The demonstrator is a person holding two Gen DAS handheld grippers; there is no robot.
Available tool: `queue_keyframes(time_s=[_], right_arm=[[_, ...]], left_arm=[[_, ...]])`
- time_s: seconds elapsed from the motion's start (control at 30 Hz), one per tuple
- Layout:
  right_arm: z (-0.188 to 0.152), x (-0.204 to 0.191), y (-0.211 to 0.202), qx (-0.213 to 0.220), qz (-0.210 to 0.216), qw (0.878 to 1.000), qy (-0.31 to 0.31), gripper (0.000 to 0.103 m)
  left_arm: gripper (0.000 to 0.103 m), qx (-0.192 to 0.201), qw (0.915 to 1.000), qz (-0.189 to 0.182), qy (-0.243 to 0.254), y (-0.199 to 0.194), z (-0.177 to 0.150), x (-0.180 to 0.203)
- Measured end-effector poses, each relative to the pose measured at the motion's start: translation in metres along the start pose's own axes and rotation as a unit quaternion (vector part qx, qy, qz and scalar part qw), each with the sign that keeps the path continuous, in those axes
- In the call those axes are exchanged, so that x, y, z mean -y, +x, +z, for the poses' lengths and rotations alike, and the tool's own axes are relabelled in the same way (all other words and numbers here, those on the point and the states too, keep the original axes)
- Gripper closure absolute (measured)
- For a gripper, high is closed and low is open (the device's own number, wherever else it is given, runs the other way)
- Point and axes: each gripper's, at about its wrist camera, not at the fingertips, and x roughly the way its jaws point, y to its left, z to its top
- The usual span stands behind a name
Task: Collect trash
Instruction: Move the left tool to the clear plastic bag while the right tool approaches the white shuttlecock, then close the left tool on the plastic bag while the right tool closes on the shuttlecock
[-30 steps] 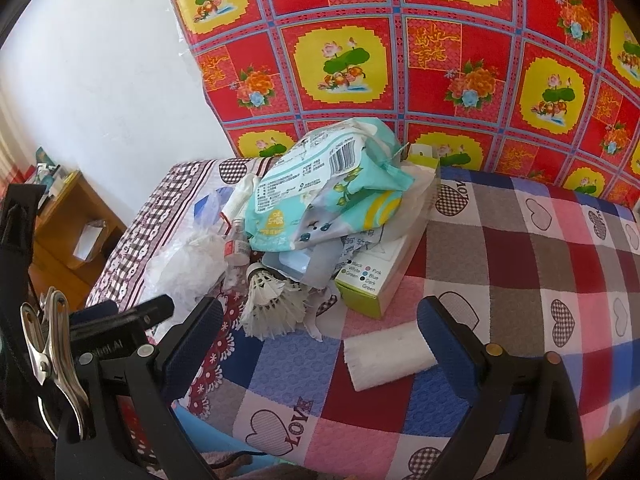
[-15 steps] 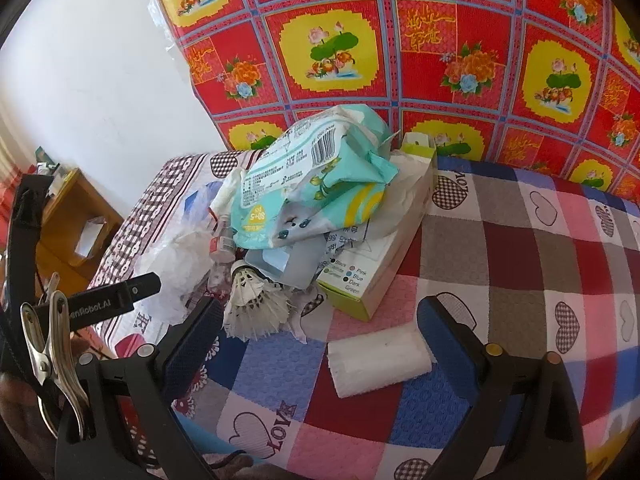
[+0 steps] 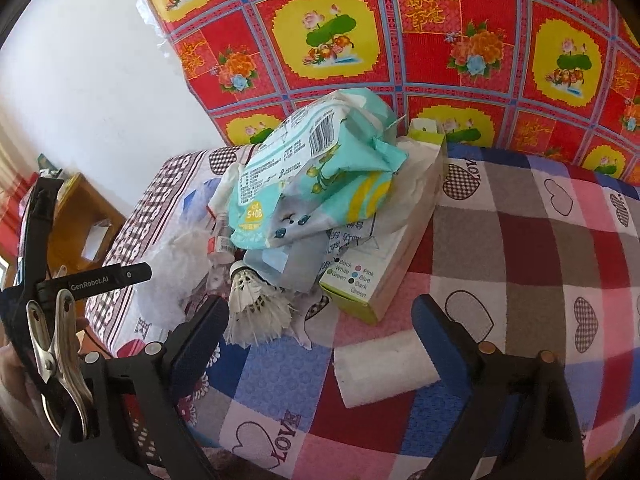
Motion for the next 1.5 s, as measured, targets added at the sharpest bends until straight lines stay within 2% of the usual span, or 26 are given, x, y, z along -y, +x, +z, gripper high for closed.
queue_keyframes(time_s=[0.13, 0.33, 0.6, 0.77, 0.97, 1.1, 1.13, 1.27, 1.3, 1.5], right_arm=[[-0.002, -0.009, 0.003, -0.003, -0.015, 1.0, 0.018, 0.008], [-0.01, -0.021, 0.006, -0.015, -0.038, 0.998, 0.037, 0.014], [-0.015, -0.037, 0.016, -0.027, -0.052, 0.996, 0.062, 0.021], [-0.016, -0.053, 0.032, -0.044, -0.05, 0.995, 0.069, 0.027], [-0.018, -0.069, 0.05, -0.052, -0.059, 0.994, 0.079, 0.036], [-0.02, -0.075, 0.063, -0.056, -0.061, 0.992, 0.095, 0.06], [-0.021, -0.076, 0.066, -0.056, -0.062, 0.992, 0.098, 0.063], [-0.023, -0.084, 0.076, -0.054, -0.071, 0.991, 0.095, 0.067], [-0.023, -0.085, 0.078, -0.054, -0.073, 0.991, 0.094, 0.068], [-0.027, -0.081, 0.087, -0.066, -0.068, 0.99, 0.105, 0.072]], left_arm=[[0.019, -0.006, 0.9992, -0.009, 0.038, 0.012, 0.01, 0.003], [0.019, -0.026, 0.9981, -0.017, 0.054, 0.036, 0.022, -0.006], [0.019, -0.039, 0.993, -0.066, 0.09, 0.046, 0.026, -0.004], [0.019, -0.037, 0.9888, -0.054, 0.134, 0.057, 0.028, 0.003], [0.016, -0.019, 0.9814, -0.056, 0.183, 0.073, 0.029, 0.015], [0.014, -0.006, 0.9749, -0.071, 0.211, 0.076, 0.027, 0.021], [0.013, -0.003, 0.9736, -0.072, 0.217, 0.077, 0.027, 0.023], [0.014, -0.005, 0.9718, -0.077, 0.223, 0.08, 0.025, 0.029], [0.016, -0.007, 0.9715, -0.081, 0.223, 0.074, 0.014, 0.028], [0.025, -0.011, 0.968, -0.102, 0.229, 0.061, -0.003, 0.031]])
